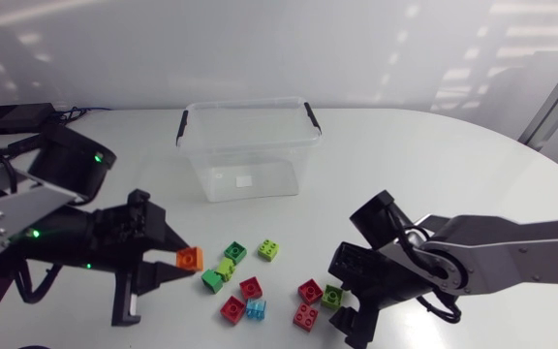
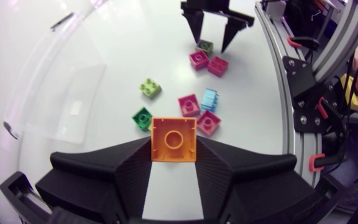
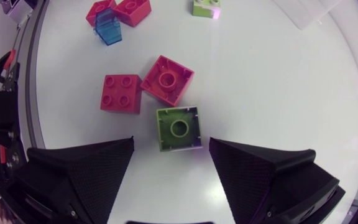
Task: Place the duplo bricks in the container
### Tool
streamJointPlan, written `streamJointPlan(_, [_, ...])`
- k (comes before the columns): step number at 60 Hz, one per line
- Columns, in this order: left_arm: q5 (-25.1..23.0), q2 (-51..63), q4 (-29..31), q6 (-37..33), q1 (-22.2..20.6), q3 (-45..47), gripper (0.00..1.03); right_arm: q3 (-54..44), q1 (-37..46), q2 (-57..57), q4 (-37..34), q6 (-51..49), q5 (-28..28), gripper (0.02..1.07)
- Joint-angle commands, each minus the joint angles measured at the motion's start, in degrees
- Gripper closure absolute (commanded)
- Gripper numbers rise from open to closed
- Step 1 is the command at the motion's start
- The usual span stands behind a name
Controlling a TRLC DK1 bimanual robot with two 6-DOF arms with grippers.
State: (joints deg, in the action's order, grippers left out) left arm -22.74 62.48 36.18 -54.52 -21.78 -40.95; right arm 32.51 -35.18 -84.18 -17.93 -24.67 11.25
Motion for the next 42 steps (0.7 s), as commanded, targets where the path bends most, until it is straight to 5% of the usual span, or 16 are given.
streamJointPlan(1, [-1.52,-0.25,0.64,-1.64,2.18,-4.31,0.75,0.62,-1.65,-2.39,1.41,0.14,-1.67,0.4])
streamJointPlan(6, [-2.57,2.03,-3.05,0.56,3.76,-6.69,0.75,0.71,-2.7,-3.36,2.73,0.58,-2.63,0.67])
streamJointPlan(13, [-2.66,6.96,-10.26,4.95,5.52,-8.89,0.74,0.89,-2.7,-2.57,2.03,1.37,-2.63,0.79])
streamJointPlan(28, [-2.48,18.12,-27.04,18.14,9.39,-17.41,0.74,3.79,-0.42,5.08,-5.18,1.55,-2.72,0.8])
streamJointPlan(42, [3.58,32.44,-33.46,22.97,10.09,-29.89,0.72,10.99,-0.15,9.21,-11.86,3.31,-2.72,0.8])
